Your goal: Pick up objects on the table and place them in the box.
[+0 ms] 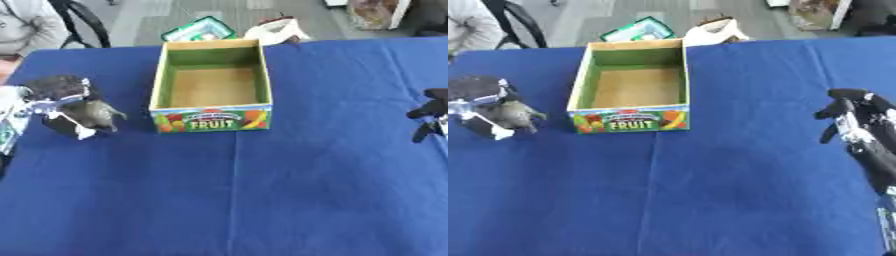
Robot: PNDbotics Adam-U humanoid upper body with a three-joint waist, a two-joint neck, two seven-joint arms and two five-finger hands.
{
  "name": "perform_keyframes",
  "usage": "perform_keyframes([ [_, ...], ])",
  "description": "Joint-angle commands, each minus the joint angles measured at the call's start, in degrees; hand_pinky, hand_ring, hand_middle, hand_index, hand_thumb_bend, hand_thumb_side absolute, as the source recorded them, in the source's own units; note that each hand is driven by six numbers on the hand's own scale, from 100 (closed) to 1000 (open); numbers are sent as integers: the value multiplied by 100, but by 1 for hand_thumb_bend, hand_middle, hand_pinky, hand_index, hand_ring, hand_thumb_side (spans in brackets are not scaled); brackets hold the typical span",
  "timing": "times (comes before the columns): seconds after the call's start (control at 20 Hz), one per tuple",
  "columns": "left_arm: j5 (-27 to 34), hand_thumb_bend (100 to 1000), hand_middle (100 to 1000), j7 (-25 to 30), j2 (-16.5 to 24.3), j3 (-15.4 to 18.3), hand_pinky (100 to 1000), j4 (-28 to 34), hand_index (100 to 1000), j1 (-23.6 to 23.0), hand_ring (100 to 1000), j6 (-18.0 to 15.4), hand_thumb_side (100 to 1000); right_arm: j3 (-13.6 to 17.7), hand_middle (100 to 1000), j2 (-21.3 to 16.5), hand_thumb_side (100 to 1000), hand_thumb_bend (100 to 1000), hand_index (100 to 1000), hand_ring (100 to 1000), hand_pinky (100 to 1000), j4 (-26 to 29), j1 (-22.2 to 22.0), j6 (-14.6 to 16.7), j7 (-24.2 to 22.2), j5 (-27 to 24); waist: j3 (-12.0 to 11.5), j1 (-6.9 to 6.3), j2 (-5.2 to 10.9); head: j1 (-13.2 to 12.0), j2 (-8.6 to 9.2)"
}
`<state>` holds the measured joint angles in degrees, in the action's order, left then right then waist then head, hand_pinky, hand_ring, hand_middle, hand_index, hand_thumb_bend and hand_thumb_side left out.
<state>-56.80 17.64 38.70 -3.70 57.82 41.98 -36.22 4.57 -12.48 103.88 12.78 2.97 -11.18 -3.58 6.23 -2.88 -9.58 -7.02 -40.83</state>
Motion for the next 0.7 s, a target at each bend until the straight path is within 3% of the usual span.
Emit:
perform_keyframes([
  [0.05, 169, 170, 255, 45, 315, 100, 402, 244, 398, 329, 338, 0, 266, 4, 509, -136, 442, 100, 728, 610, 358, 88, 31, 11, -39, 14, 15, -17, 118, -41, -39],
  [0.4, 48, 223, 257, -80, 90, 51, 408, 162, 395, 929, 341, -9, 259, -40, 508, -162, 440, 100, 728, 610, 358, 88, 29, 9, -86, 8, 150, -70, 136, -100, -22],
  [0.7, -405, 205, 265, -663, -371, 102, 413, -226, 405, 1324, 348, 81, 240, -100, 508, -179, 437, 100, 727, 610, 357, 88, 72, 22, -145, -4, 331, -92, 83, -207, 23],
])
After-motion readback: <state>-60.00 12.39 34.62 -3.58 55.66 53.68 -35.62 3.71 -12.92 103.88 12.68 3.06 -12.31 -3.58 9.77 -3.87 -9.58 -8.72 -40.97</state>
